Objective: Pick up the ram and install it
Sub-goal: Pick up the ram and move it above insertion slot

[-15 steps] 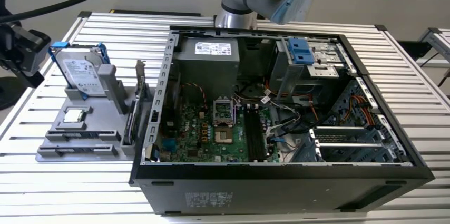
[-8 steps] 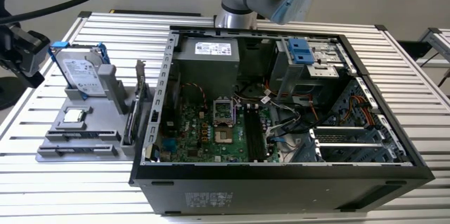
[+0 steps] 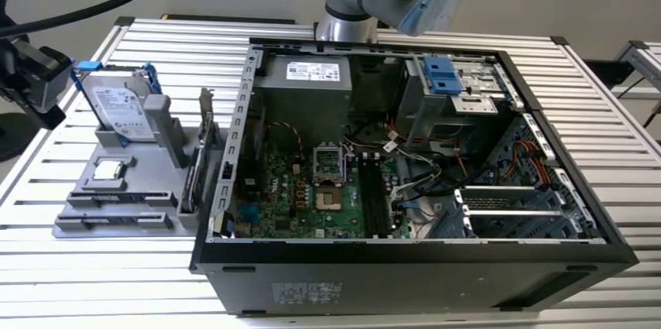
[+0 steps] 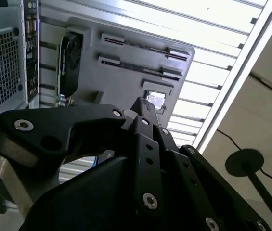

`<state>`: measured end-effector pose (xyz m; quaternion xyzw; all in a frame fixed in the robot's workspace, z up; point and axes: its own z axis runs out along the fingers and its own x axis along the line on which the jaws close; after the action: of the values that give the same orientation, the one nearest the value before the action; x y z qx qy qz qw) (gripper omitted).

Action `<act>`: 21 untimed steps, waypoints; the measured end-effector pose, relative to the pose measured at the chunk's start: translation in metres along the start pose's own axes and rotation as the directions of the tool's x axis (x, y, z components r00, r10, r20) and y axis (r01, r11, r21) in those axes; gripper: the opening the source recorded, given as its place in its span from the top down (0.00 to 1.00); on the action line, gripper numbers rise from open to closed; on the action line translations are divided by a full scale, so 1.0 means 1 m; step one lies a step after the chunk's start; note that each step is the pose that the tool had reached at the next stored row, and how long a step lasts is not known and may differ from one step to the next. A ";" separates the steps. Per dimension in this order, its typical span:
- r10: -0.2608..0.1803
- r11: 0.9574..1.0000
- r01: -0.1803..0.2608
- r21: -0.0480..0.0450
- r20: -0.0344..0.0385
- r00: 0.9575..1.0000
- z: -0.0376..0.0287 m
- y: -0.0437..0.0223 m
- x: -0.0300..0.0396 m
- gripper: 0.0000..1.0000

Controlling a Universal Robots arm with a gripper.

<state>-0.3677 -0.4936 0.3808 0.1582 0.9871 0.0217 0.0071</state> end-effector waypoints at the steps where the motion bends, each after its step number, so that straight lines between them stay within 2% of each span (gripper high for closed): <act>1: 0.006 1.000 -0.006 0.000 0.000 1.000 0.0000 0.0000 0.0000 1.00; 13: 0.070 0.998 -0.070 0.000 0.003 0.998 0.0000 0.0000 0.0000 1.00; 18: 0.101 0.995 -0.101 0.001 0.005 0.995 0.0000 0.0000 0.0000 1.00; 21: 0.130 0.992 -0.130 0.001 0.006 0.992 0.0000 0.0000 0.0000 1.00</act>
<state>-0.3677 -0.4936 0.3809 0.2221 0.9748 0.0212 0.0085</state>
